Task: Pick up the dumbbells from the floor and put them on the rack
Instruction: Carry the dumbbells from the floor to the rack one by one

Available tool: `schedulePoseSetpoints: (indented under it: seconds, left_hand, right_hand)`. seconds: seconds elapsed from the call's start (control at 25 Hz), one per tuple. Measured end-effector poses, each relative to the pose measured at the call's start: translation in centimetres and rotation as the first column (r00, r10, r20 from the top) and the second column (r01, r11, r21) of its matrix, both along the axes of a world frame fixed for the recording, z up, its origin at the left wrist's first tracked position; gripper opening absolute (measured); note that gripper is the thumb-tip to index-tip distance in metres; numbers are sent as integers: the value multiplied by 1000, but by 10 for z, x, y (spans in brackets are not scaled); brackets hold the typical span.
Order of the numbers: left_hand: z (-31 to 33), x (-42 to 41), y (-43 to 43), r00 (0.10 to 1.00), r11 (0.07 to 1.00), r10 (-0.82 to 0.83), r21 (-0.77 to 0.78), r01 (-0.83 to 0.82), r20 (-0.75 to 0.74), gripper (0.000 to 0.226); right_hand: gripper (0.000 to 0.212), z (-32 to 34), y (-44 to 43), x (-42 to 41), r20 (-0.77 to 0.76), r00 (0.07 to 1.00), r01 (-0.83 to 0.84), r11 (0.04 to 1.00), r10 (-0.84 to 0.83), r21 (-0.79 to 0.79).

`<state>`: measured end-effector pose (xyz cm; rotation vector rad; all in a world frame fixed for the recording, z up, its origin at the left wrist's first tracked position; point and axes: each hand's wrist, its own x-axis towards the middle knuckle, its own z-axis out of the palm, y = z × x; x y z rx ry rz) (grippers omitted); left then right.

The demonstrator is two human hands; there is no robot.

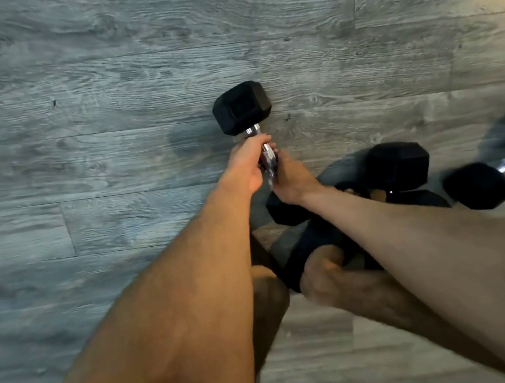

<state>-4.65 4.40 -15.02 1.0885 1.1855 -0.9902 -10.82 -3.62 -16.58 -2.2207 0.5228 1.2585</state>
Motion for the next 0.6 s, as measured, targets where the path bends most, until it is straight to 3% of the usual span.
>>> schedulePoseSetpoints:
  seconds: [0.2,0.36,0.6]
  left_hand:
    - [79,-12,20,995,999,53,2,-53,-82,15]
    - [181,-38,46,966,972,233,58,-228,-109,19]
    - [378,-81,95,841,842,539,-16,-540,-42,21]
  right_hand:
    - [46,94,2,-6,-49,988,-145,989,147,39]
    - [45,212,13,-4,-28,930,-362,929,365,81]
    - [42,403,50,-5,41,775,-631,769,631,102]
